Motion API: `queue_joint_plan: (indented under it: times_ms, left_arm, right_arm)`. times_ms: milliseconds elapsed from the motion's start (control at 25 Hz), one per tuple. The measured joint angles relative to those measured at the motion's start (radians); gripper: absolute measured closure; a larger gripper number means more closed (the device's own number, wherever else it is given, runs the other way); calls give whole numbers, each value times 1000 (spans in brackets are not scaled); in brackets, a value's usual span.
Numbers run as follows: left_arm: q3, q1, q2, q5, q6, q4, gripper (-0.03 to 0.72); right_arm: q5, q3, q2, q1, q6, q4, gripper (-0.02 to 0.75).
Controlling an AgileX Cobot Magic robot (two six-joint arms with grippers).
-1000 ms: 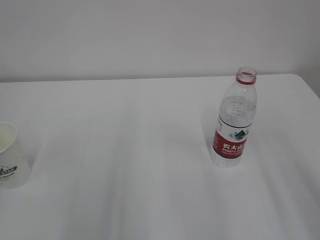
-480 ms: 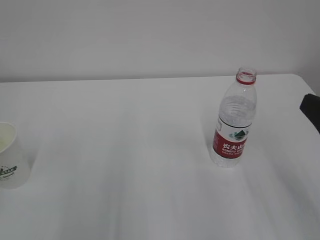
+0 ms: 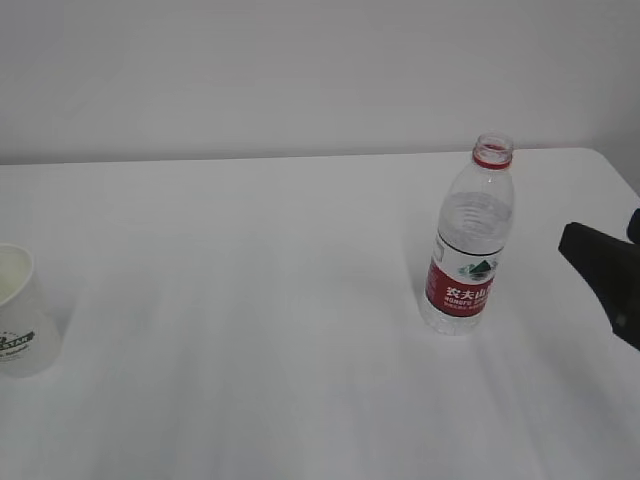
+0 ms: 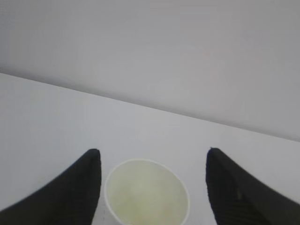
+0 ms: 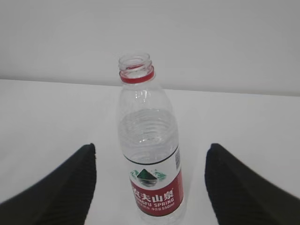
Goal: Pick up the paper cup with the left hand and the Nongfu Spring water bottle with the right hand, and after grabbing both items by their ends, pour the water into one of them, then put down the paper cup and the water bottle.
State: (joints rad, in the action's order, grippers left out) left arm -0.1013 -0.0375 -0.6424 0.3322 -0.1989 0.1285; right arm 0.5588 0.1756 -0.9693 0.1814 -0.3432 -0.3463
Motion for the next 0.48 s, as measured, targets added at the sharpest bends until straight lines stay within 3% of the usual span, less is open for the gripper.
queue_joint_plan:
  times_ms: [480]
  left_arm:
    - [33,0,-224,227,-139,-243,195]
  right_arm:
    - [115,-65,-109,0,0,-2,186]
